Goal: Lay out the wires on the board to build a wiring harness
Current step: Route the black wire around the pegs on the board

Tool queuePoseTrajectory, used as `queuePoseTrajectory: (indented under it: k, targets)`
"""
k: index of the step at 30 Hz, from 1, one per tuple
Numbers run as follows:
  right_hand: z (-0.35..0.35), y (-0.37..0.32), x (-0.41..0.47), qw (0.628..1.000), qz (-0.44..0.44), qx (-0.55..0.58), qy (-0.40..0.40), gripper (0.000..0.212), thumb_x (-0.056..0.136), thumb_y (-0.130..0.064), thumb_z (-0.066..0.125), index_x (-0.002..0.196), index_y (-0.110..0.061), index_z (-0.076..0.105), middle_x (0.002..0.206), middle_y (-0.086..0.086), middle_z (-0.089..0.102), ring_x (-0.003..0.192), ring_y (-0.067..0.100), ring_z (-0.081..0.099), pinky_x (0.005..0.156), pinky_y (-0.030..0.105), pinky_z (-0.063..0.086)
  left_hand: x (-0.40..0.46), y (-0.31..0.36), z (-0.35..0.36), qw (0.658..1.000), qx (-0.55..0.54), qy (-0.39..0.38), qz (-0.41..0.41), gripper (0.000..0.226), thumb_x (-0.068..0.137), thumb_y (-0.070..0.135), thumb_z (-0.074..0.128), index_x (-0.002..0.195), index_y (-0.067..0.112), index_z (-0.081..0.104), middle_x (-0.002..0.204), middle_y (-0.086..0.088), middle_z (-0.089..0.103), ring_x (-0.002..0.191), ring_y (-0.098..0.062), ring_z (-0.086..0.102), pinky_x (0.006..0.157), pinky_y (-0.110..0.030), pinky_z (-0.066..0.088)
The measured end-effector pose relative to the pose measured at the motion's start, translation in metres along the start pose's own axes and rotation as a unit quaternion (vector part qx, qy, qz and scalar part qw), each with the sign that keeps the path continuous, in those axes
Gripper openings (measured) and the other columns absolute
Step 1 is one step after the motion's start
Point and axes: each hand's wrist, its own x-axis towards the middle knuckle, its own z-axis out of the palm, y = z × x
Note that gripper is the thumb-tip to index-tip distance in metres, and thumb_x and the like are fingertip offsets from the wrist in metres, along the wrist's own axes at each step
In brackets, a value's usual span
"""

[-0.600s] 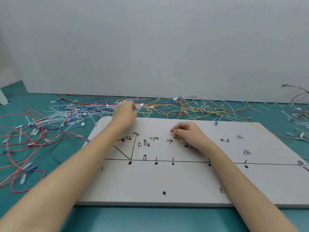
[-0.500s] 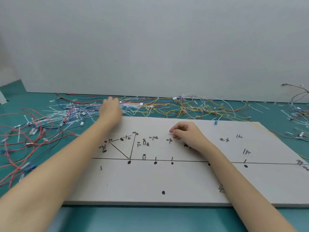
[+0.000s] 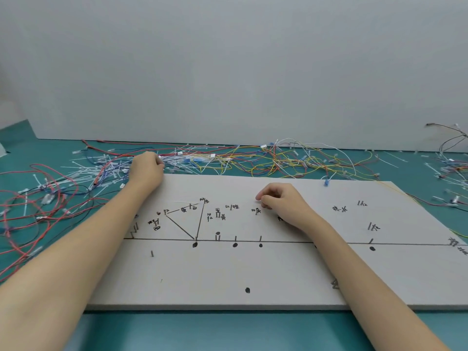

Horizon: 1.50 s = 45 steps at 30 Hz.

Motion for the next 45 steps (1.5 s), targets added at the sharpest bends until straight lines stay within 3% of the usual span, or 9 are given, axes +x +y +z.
queuePoseTrajectory:
  k: [10, 14, 19, 22, 26, 30, 37, 41, 45]
  targets:
    - [0.000, 0.000, 0.000, 1.000, -0.005, -0.015, 0.005, 0.023, 0.088, -0.007, 0.055, 0.078, -0.023, 0.069, 0.070, -0.002, 0.065, 0.071, 0.016, 0.057, 0.054, 0.022, 0.040, 0.002, 0.005, 0.000, 0.995, 0.060, -0.074, 0.012, 0.017, 0.092, 0.015, 0.055, 0.092, 0.010, 0.071, 0.104, -0.014, 0.068, 0.100, -0.035, 0.059, 0.085, -0.044, 0.050]
    - [0.000, -0.002, -0.001, 1.000, -0.004, -0.010, 0.003, 0.022, 0.088, -0.006, 0.055, 0.078, -0.020, 0.069, 0.070, 0.000, 0.065, 0.070, 0.019, 0.057, 0.050, 0.023, 0.041, 0.009, 0.008, 0.002, 0.999, -0.022, 0.005, 0.036, 0.017, 0.093, 0.015, 0.056, 0.095, 0.005, 0.070, 0.105, -0.017, 0.065, 0.099, -0.034, 0.057, 0.087, -0.041, 0.048]
    - [-0.001, -0.002, 0.000, 1.000, -0.001, -0.015, -0.001, 0.022, 0.088, -0.006, 0.054, 0.080, -0.019, 0.069, 0.071, 0.002, 0.064, 0.068, 0.018, 0.055, 0.043, 0.019, 0.040, 0.005, 0.028, -0.005, 0.978, -0.182, 0.088, 0.049, 0.014, 0.091, 0.015, 0.059, 0.092, 0.006, 0.070, 0.087, -0.008, 0.068, 0.077, -0.017, 0.056, 0.069, -0.023, 0.038]
    - [-0.002, -0.002, 0.000, 1.000, 0.009, -0.015, -0.007, 0.021, 0.089, -0.007, 0.054, 0.081, -0.020, 0.070, 0.073, 0.002, 0.065, 0.070, 0.018, 0.057, 0.047, 0.021, 0.042, 0.000, 0.049, -0.021, 0.962, -0.231, 0.129, 0.073, 0.012, 0.089, 0.019, 0.059, 0.089, 0.012, 0.069, 0.082, -0.003, 0.066, 0.070, -0.010, 0.055, 0.060, -0.012, 0.039]
    - [-0.005, -0.002, -0.001, 1.000, 0.020, 0.007, -0.018, 0.018, 0.090, -0.007, 0.054, 0.088, -0.013, 0.071, 0.077, 0.003, 0.067, 0.073, 0.015, 0.059, 0.064, 0.026, 0.045, -0.006, 0.081, -0.048, 0.935, -0.316, 0.131, 0.092, 0.009, 0.090, 0.019, 0.060, 0.087, 0.014, 0.066, 0.071, 0.000, 0.062, 0.068, -0.019, 0.059, 0.068, -0.036, 0.054]
    - [-0.010, -0.005, -0.001, 0.998, 0.016, 0.058, -0.025, 0.018, 0.092, -0.005, 0.053, 0.093, -0.008, 0.071, 0.077, 0.004, 0.067, 0.064, 0.008, 0.058, 0.056, 0.011, 0.044, -0.025, 0.107, -0.067, 0.921, -0.331, 0.147, 0.145, 0.011, 0.091, 0.021, 0.060, 0.091, 0.013, 0.068, 0.071, 0.010, 0.059, 0.070, -0.016, 0.057, 0.068, -0.035, 0.052]
    - [-0.022, -0.019, -0.003, 0.971, 0.038, 0.232, -0.034, 0.027, 0.098, -0.029, 0.054, 0.104, -0.011, 0.072, 0.087, 0.004, 0.071, 0.069, 0.017, 0.060, 0.064, 0.026, 0.049, -0.085, 0.132, -0.068, 0.926, -0.328, 0.015, 0.188, 0.009, 0.089, 0.019, 0.066, 0.080, 0.020, 0.069, 0.061, 0.012, 0.056, 0.051, -0.002, 0.043, 0.052, -0.015, 0.034]
    - [-0.016, -0.042, -0.006, 0.935, 0.070, 0.340, -0.078, 0.043, 0.098, -0.042, 0.049, 0.114, -0.007, 0.067, 0.091, 0.008, 0.073, 0.064, 0.018, 0.063, 0.060, 0.027, 0.052, -0.118, 0.131, -0.056, 0.918, -0.364, -0.039, 0.153, 0.017, 0.088, 0.017, 0.068, 0.073, 0.025, 0.066, 0.065, 0.010, 0.058, 0.053, -0.005, 0.040, 0.052, -0.017, 0.034]
    - [0.001, -0.059, -0.007, 0.909, 0.079, 0.398, -0.092, 0.033, 0.097, -0.035, 0.054, 0.106, -0.008, 0.070, 0.081, 0.003, 0.072, 0.062, 0.012, 0.064, 0.061, 0.022, 0.054, -0.136, 0.128, -0.044, 0.915, -0.382, -0.049, 0.121, 0.018, 0.089, 0.016, 0.065, 0.073, 0.024, 0.064, 0.072, 0.008, 0.061, 0.060, -0.010, 0.044, 0.055, -0.020, 0.036]
